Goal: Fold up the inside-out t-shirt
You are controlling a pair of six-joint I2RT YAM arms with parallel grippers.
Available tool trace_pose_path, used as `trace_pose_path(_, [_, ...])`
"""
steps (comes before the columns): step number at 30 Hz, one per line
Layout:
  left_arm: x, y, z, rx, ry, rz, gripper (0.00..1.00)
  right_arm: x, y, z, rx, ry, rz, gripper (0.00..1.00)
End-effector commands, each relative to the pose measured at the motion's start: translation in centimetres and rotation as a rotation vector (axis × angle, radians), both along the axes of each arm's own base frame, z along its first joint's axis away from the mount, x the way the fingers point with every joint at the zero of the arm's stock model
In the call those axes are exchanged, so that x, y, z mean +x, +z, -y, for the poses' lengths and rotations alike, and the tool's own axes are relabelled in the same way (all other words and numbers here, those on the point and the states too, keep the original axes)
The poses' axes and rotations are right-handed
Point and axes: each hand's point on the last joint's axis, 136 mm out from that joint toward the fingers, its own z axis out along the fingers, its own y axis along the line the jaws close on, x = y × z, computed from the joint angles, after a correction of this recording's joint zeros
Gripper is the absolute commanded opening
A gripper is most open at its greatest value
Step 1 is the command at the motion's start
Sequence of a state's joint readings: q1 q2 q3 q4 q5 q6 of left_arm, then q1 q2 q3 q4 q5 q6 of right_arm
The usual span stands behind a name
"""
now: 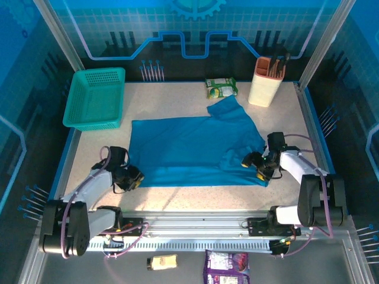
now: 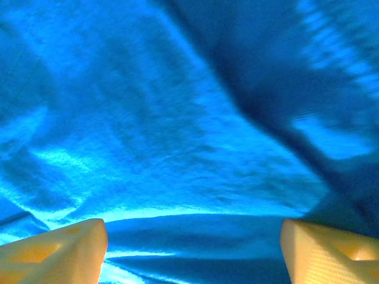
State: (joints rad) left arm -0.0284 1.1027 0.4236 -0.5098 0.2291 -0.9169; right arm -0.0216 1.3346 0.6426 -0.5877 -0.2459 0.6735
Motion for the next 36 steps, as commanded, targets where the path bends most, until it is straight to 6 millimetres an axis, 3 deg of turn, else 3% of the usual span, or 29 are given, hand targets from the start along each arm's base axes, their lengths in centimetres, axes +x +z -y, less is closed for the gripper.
trace_pose_path(1, [-1.5, 0.2, 0.0, 0.029, 0.030, -0.071, 0.24, -0.9, 1.6, 1.0, -0.049, -0.040, -0.016, 0.76])
trace_pose_path(4, [0.5, 1.9, 0.2, 0.044, -0.019, -0.026, 0.24, 1.9, 5.4, -1.3, -0.010, 0.029, 0.136, 0.76])
trace_pose_path(7, [3.1, 3.9, 0.5, 0.059, -0.089, 0.025, 0.23, 4.2, 7.9, -6.1, 0.128, 0.178, 0.242, 0.76])
trace_pose_path(11, [5.9, 4.8, 1.0, 0.072, -0.192, 0.055, 0.23, 6.4, 8.0, -11.1, 0.278, 0.320, 0.252, 0.75])
trace_pose_path(15, [7.8, 4.2, 1.3, 0.081, -0.257, 0.036, 0.22, 9.1, 6.1, -13.1, 0.312, 0.352, 0.250, 0.76])
trace_pose_path(20, [7.5, 0.8, 0.9, 0.103, -0.272, -0.057, 0.21, 10.3, 1.6, -12.7, 0.277, 0.326, 0.167, 0.77])
trace_pose_path(24, [6.0, -1.4, 0.1, 0.134, -0.259, -0.137, 0.20, 9.4, -0.8, -11.5, 0.251, 0.274, 0.108, 0.78])
trace_pose_path(36, [1.2, -2.1, 0.4, 0.105, -0.195, -0.172, 0.21, 2.9, -1.9, -8.1, 0.174, 0.217, 0.045, 0.80])
